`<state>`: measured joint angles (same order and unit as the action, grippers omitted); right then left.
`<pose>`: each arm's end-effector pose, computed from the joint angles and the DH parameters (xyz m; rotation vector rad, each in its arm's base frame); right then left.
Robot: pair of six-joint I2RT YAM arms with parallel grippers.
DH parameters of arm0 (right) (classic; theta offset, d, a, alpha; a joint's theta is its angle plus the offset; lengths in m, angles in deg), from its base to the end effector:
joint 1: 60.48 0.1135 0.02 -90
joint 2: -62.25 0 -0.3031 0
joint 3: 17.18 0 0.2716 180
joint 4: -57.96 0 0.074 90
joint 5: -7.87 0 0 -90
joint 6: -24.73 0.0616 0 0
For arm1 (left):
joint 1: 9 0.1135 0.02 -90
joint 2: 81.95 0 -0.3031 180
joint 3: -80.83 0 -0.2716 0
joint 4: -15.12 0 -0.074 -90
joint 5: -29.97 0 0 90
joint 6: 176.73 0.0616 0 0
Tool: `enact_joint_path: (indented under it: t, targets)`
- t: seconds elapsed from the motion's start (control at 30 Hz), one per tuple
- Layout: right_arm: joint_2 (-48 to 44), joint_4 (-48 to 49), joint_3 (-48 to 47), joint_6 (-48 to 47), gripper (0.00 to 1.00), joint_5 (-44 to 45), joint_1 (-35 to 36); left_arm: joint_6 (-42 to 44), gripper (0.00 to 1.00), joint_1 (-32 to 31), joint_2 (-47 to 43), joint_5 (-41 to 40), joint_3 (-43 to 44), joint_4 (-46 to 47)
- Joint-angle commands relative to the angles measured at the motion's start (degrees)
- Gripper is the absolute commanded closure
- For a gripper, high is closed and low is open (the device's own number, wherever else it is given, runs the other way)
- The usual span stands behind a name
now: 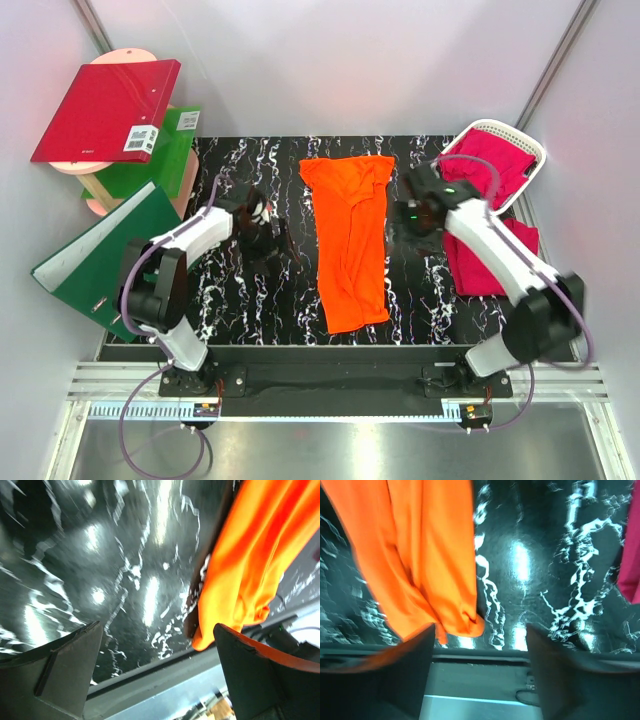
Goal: Fold and stack the t-shirts
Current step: Grab the bottom of the folded rectangular tshirt with both arms
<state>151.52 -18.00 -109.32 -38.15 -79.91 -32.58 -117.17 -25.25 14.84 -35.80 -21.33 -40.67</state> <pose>0.2900 0.1508 0.3005 -0.0112 2.8584 0.1471 0.3260 -0.1214 0.2007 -0.2826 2.9630 -0.7443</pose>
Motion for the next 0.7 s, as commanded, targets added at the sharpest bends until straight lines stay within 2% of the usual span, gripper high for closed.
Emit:
enact_joint_path:
  t: [0.0, 0.13, 0.33, 0.67]
  targets:
    - [-7.00, 9.13, 9.66, 3.20, 0.10, -13.36, -8.03, -4.01, 0.01, -3.17, -3.37, 5.57, -3.46, 8.57]
    - [-6.49, 14.06, 17.13, 3.65, 0.05, -22.68, -9.00, -6.38, 0.01, -9.74, -1.88, 5.57, -2.59, 9.19]
    - [0.54, 16.17, 19.42, 2.15, 0.08, -32.44, -9.18, -12.89, 0.01, -17.84, 1.29, 5.65, -2.41, 11.91]
    - [0.64, 16.18, 28.65, 3.03, 0.11, -34.03, -9.36, -22.20, 0.03, -24.44, 0.42, 1.00, -8.56, 12.71]
